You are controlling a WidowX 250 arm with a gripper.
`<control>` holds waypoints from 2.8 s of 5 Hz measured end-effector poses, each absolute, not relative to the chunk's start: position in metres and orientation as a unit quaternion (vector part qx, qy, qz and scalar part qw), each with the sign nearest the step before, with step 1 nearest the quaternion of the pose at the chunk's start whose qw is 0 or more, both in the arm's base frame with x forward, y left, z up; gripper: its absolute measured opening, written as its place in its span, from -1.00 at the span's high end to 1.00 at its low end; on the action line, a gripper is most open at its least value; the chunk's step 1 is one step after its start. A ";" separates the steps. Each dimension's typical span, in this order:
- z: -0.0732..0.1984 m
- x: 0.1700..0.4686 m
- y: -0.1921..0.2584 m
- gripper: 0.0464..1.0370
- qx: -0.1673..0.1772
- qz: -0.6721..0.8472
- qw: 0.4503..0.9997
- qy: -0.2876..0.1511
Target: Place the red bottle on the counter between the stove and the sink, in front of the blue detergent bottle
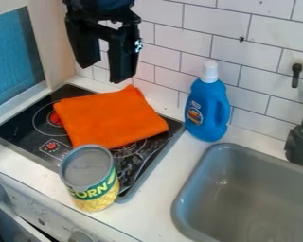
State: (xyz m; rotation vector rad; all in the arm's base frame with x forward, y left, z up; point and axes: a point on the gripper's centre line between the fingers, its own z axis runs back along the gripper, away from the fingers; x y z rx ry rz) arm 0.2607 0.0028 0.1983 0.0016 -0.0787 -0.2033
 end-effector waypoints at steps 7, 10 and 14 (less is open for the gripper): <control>0.190 0.208 0.135 -0.93 0.067 0.026 0.997 0.035; 0.173 0.196 0.181 -0.93 0.057 0.042 0.996 0.052; 0.135 0.202 0.210 -0.93 0.030 0.041 0.997 0.055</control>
